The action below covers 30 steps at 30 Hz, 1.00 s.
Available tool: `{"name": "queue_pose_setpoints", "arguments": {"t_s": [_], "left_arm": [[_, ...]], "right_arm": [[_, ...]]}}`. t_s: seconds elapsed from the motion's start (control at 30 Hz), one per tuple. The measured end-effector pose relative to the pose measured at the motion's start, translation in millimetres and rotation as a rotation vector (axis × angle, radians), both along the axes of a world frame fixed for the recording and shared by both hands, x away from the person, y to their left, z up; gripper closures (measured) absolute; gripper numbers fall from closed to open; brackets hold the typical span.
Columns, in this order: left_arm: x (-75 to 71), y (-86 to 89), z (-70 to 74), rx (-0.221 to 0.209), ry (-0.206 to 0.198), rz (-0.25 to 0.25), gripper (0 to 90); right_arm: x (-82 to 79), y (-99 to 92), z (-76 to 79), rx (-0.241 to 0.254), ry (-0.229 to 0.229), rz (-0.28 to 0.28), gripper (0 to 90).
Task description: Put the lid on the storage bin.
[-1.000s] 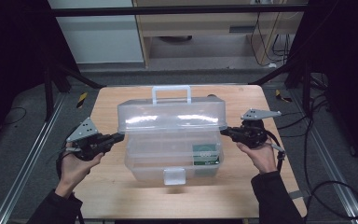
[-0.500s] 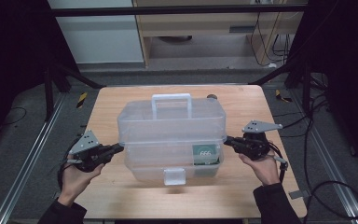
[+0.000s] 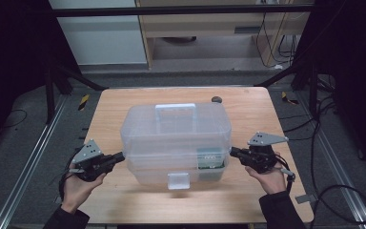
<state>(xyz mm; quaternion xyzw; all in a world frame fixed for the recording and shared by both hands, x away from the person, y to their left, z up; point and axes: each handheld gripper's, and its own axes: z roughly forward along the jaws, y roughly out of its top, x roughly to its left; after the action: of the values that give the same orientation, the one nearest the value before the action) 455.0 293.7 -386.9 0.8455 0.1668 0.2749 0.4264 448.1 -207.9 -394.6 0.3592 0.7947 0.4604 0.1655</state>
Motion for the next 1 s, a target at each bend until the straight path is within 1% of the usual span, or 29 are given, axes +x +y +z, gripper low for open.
{"name": "queue_pose_setpoints", "arguments": {"t_s": [0.13, 0.2, 0.33, 0.37, 0.4, 0.43, 0.47, 0.5, 0.53, 0.57, 0.63, 0.73, 0.77, 0.83, 0.87, 0.93, 0.97, 1.0], "left_arm": [[-1.3, -0.3, -4.6, 0.024, 0.007, 0.004, 89.1], [-1.4, -0.7, -6.8, 0.033, 0.011, 0.006, 89.0], [1.7, 1.4, -9.9, 0.096, 0.019, 0.011, 88.4], [2.9, 2.6, -10.8, 0.115, 0.016, 0.019, 88.4], [4.3, 4.0, -11.8, 0.116, 0.013, 0.017, 88.5], [6.2, 6.0, -13.7, 0.102, 0.025, 0.011, 88.5], [7.9, 8.0, -15.9, 0.103, 0.031, 0.023, 88.4], [8.6, 9.2, -16.8, 0.117, 0.029, 0.035, 88.3], [10.5, 11.2, -19.3, 0.129, 0.036, 0.042, 87.9], [12.4, 12.9, -21.4, 0.136, 0.036, 0.041, 87.8], [16.5, 16.5, -25.7, 0.156, 0.040, 0.046, 87.3], [21.6, 22.3, -31.5, 0.176, 0.037, 0.062, 84.1], [23.1, 24.5, -33.1, 0.189, 0.032, 0.072, 81.6], [26.9, 30.1, -36.0, 0.203, 0.022, 0.082, 76.5], [28.0, 32.6, -37.7, 0.207, 0.019, 0.092, 73.5], [30.0, 37.1, -42.2, 0.200, 0.022, 0.109, 67.9], [30.8, 39.0, -44.1, 0.203, 0.021, 0.123, 64.8], [31.9, 41.2, -46.4, 0.215, 0.019, 0.144, 61.0]], "right_arm": [[-2.4, 0.6, -4.2, -0.031, 0.005, 0.003, 89.8], [-4.0, 0.5, -6.1, -0.036, 0.015, 0.003, 89.8], [-5.7, 0.3, -11.8, -0.054, 0.032, 0.008, 89.9], [-5.8, 0.0, -13.4, -0.066, 0.036, 0.010, 90.0], [-5.6, -0.4, -15.1, -0.080, 0.038, 0.008, 89.9], [-5.5, -0.7, -16.5, -0.096, 0.045, 0.002, 89.9], [-5.3, -1.7, -18.7, -0.109, 0.047, -0.003, 90.0], [-4.7, -4.1, -20.8, -0.087, 0.060, -0.002, 89.9], [-4.2, -5.2, -21.5, -0.084, 0.062, -0.003, 89.8], [-3.8, -7.1, -22.3, -0.091, 0.058, -0.018, 89.6], [-2.4, -11.4, -24.2, -0.089, 0.061, -0.047, 87.9], [0.8, -20.6, -30.7, -0.093, 0.055, -0.117, 82.1], [2.3, -24.4, -33.7, -0.088, 0.057, -0.142, 78.1], [5.1, -31.9, -39.6, -0.079, 0.064, -0.188, 72.9], [6.4, -35.8, -42.7, -0.076, 0.067, -0.214, 68.7], [9.1, -43.7, -49.0, -0.071, 0.065, -0.249, 60.3], [10.2, -47.1, -52.0, -0.075, 0.062, -0.270, 55.5], [11.3, -50.5, -55.5, -0.078, 0.049, -0.291, 50.0]]}}
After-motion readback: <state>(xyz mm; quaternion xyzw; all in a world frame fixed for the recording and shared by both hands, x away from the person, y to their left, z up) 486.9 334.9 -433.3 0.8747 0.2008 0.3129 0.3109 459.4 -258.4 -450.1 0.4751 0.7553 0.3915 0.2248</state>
